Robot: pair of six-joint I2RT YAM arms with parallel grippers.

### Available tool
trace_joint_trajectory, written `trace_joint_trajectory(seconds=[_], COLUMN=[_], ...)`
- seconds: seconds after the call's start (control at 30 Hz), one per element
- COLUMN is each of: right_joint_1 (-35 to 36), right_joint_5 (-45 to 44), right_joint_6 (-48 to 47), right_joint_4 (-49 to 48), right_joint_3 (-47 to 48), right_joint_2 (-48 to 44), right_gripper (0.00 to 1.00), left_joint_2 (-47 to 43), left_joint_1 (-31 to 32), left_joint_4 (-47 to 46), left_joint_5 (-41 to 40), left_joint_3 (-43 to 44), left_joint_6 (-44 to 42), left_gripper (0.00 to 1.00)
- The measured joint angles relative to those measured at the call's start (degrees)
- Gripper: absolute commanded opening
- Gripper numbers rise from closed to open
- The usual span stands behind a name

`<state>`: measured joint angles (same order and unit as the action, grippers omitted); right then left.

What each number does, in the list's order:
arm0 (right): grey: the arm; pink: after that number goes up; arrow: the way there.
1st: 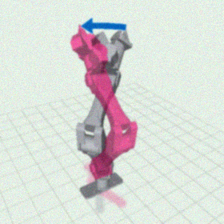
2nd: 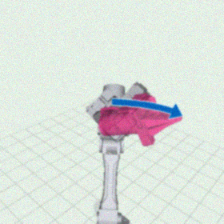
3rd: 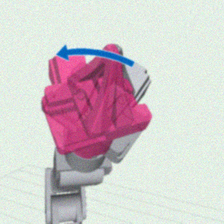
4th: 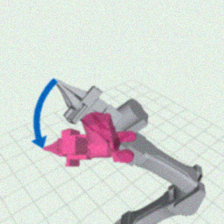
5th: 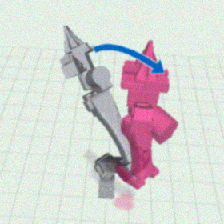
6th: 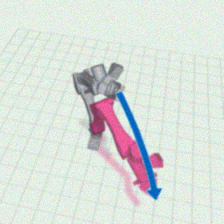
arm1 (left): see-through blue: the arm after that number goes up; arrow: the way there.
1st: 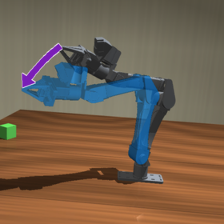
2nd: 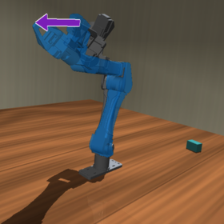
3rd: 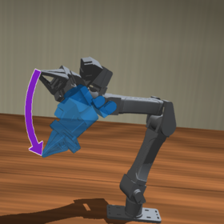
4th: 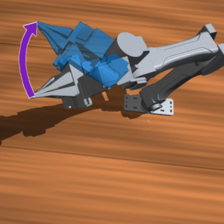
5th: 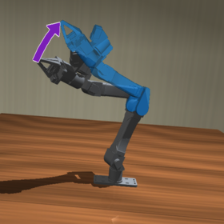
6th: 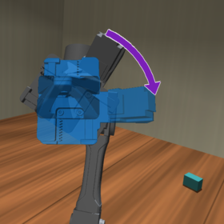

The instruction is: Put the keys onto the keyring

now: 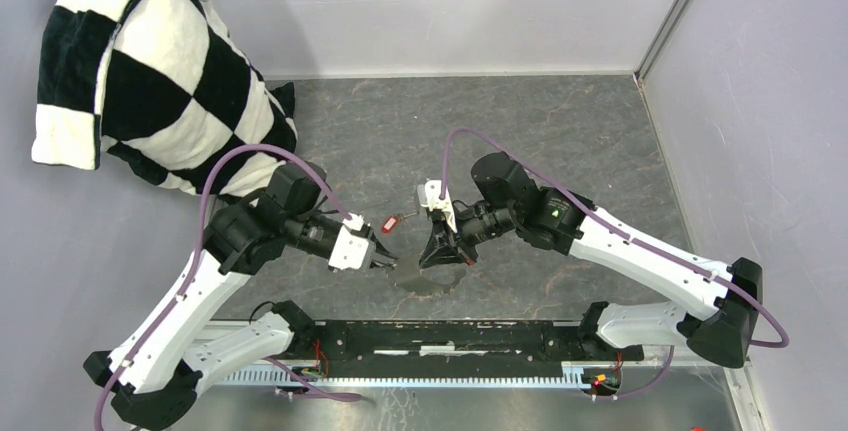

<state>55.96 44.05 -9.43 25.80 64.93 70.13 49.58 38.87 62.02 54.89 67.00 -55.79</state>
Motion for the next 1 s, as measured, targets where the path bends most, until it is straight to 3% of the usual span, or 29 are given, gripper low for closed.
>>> trace_joint_trajectory(seconds=[0.23, 0.5, 1.0], right_joint_1=[-0.1, -0.2, -0.1], right_joint_5=[-0.3, -0.4, -0.3], right_joint_6=[0.0, -0.1, -0.5], right_joint_4=[0.1, -0.3, -0.9], right_joint_3=[0.0, 0.0, 0.0], right_joint_2=[0.1, 0.1, 0.1], right_gripper=[0.00, 0.00, 0.00], left_joint_2=[-0.4, -1.9, 0.3], left_joint_1=[0.0, 0.1, 0.2], left_joint_4=[-5.1, -3.5, 4.7], left_joint_5=[-2.5, -3.8, -5.1], left_joint_3=[-0.7, -0.5, 2.8], left_joint_6=[3.5, 2.4, -15.6], left_gripper=[0.02, 0.02, 0.02])
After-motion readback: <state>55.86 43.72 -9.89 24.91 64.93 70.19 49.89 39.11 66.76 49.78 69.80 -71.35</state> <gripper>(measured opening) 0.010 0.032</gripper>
